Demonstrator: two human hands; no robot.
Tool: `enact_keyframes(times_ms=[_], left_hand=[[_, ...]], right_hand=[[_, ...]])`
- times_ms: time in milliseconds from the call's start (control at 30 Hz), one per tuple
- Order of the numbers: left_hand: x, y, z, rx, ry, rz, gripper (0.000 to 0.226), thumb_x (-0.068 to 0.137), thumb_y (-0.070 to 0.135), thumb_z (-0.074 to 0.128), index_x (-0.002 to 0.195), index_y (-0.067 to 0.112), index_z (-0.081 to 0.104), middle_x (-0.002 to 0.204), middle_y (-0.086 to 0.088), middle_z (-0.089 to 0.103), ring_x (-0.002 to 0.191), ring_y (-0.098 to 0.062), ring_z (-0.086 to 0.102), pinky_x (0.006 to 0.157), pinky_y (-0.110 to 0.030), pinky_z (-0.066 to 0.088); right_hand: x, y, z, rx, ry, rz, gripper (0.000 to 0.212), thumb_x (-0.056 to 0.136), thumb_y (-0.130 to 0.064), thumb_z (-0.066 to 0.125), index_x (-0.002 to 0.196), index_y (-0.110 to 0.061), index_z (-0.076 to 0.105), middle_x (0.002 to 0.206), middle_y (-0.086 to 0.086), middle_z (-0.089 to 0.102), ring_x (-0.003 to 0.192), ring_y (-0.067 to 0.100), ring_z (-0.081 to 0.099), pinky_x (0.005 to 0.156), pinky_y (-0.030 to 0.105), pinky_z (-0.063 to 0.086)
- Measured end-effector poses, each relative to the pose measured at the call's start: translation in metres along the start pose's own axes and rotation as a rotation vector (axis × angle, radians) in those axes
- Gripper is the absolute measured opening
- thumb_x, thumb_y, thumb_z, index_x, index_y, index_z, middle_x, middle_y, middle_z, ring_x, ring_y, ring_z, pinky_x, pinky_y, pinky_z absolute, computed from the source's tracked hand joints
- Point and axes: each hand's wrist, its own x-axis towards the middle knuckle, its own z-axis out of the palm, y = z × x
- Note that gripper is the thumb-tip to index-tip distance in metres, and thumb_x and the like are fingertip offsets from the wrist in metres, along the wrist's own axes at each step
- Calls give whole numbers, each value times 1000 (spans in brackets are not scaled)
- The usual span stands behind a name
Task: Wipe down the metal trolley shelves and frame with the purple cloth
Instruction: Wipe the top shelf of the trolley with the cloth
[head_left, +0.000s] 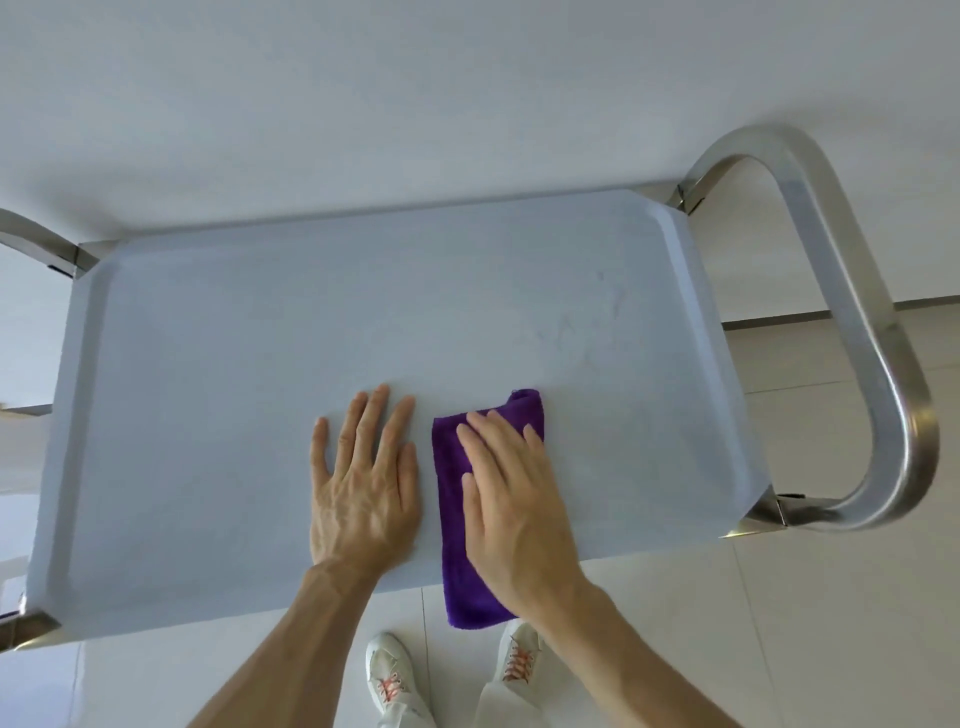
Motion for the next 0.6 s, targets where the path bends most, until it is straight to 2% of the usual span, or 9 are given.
enact_keyframes(times_ms=[133, 267, 367, 433, 600], left_hand=[[0, 0, 0, -11, 10, -3, 49, 102, 31, 24, 150, 27, 33, 159, 0, 31, 150, -16, 20, 122, -50, 10], [1, 2, 0, -17, 14, -11, 49, 102, 32, 25, 150, 27, 34, 159, 1, 31, 150, -16, 21, 122, -50, 11], [2, 2, 2, -15, 6, -19, 49, 101, 32, 25, 150, 29, 32, 159, 1, 30, 150, -16, 20, 122, -50, 11], [2, 2, 2, -14, 5, -17, 49, 101, 32, 25, 150, 29, 33, 160, 1, 30, 150, -16, 20, 122, -50, 10], [2, 2, 0, -11, 4, -16, 49, 101, 32, 25, 149, 28, 34, 159, 0, 32, 150, -16, 20, 121, -50, 11]], right_hand=[[-22, 9, 11, -137, -147, -71, 49, 105, -31, 32, 150, -14, 38, 158, 1, 34, 149, 18, 23, 119, 48, 25], [-9, 63, -14, -158, -139, -104, 46, 104, -31, 35, 148, -18, 43, 156, -2, 38, 147, 16, 28, 118, 48, 26], [22, 111, -37, -252, -77, -25, 44, 104, -28, 36, 146, -16, 46, 154, 2, 43, 144, 21, 36, 118, 49, 26], [55, 127, -45, -319, -63, 82, 45, 105, -27, 34, 147, -15, 44, 154, 5, 42, 144, 24, 35, 119, 49, 23], [98, 86, -19, -302, -29, 272, 49, 104, -32, 33, 150, -14, 38, 159, 6, 33, 149, 26, 24, 121, 53, 11]])
